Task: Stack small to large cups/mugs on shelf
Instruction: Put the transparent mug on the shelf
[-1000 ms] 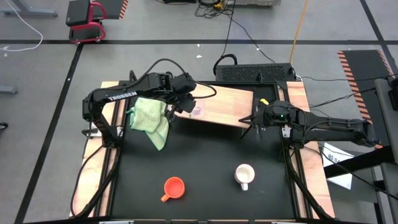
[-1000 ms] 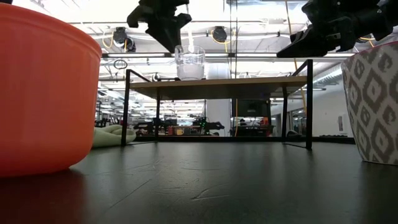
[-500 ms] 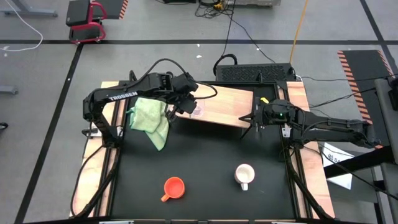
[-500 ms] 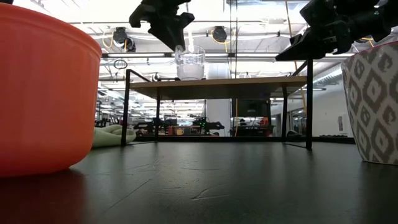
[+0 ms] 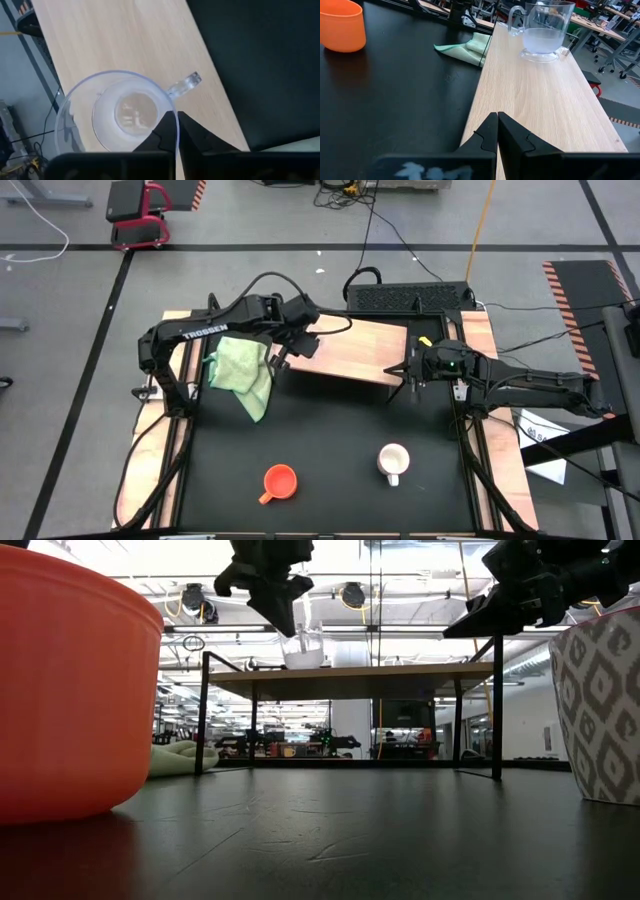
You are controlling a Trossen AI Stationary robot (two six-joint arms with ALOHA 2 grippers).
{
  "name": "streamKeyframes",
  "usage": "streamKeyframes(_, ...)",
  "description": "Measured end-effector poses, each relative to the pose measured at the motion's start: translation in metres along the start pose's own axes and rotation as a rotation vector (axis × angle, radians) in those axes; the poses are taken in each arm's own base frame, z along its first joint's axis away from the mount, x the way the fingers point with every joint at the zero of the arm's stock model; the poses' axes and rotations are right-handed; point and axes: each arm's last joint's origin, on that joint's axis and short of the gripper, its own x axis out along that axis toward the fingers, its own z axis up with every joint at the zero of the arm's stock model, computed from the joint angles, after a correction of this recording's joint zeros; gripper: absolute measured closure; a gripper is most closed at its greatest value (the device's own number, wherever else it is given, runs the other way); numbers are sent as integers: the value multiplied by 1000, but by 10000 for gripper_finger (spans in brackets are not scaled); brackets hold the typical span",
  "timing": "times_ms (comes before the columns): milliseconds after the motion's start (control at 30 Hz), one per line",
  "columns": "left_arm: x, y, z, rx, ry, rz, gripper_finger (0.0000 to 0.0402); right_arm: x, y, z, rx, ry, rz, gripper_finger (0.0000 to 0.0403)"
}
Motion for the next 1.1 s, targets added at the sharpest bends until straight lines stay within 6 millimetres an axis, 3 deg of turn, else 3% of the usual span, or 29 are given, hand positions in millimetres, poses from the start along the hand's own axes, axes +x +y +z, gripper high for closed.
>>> streamKeyframes(267,-11,-2,-5,-8,12,-18,398,0,0,0,0,1,0,403)
streamKeyframes(667,-65,9,-18,-114,-65,-107,400,0,-1,2,-2,-20,-8,403)
streamKeyframes(1100,-65,14,-30,-193,-111,-196,401,0,-1,2,-2,-21,-9,403)
